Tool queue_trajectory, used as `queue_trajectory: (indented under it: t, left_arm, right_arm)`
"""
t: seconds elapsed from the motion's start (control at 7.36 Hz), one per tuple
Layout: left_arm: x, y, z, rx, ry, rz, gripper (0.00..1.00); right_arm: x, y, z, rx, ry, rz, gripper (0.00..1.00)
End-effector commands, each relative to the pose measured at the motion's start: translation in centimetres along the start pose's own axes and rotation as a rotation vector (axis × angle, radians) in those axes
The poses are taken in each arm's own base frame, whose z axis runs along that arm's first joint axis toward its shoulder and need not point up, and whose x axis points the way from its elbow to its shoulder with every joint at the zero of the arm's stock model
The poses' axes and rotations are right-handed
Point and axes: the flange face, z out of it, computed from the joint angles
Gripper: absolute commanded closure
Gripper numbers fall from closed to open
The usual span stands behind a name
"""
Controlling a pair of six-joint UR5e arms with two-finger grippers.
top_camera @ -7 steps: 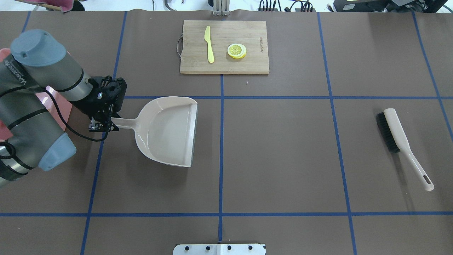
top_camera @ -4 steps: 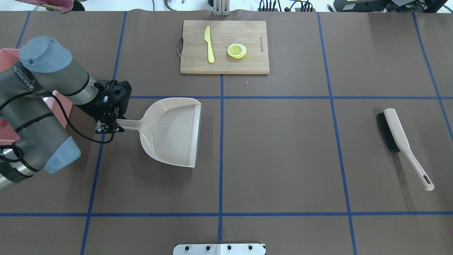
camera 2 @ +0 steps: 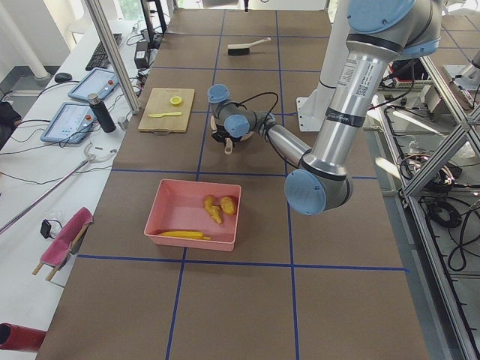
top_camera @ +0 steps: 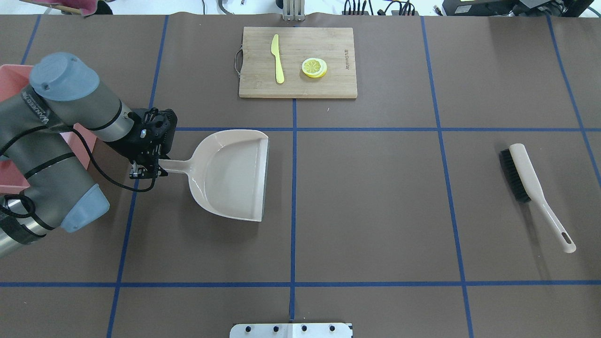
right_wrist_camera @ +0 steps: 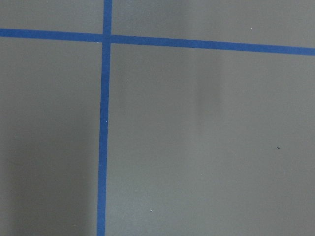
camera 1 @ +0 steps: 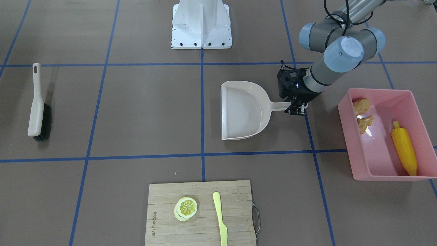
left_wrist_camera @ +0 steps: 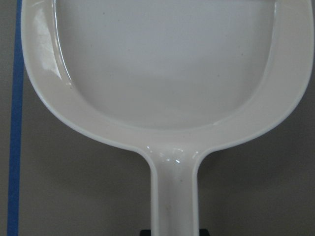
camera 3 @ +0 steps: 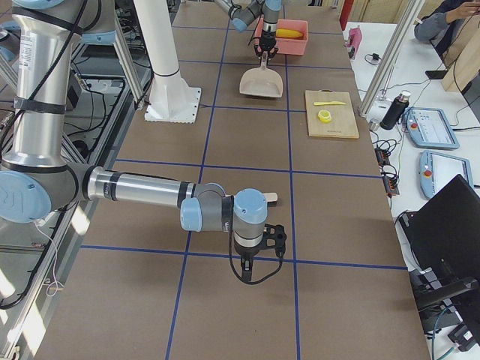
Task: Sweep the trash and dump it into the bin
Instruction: 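Lower the empty dustpan onto the table with the left gripper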
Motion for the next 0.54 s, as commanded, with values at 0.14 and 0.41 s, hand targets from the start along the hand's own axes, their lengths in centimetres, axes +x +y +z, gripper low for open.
queue_trajectory:
  t: [0.14,0.41]
  left_arm:
    - [0.05,-0.16,0.08,0.012,-0.008,0.012,0.04]
    - [0.14,-0.3,-0.74,0.021,-0.019,0.011,0.02]
  right_arm:
    - [0.01,0.0,0.0,0.0,0.002,0.0,0.0]
    - [0.0,0.0,0.0,0.0,0.0,0.0,0.0]
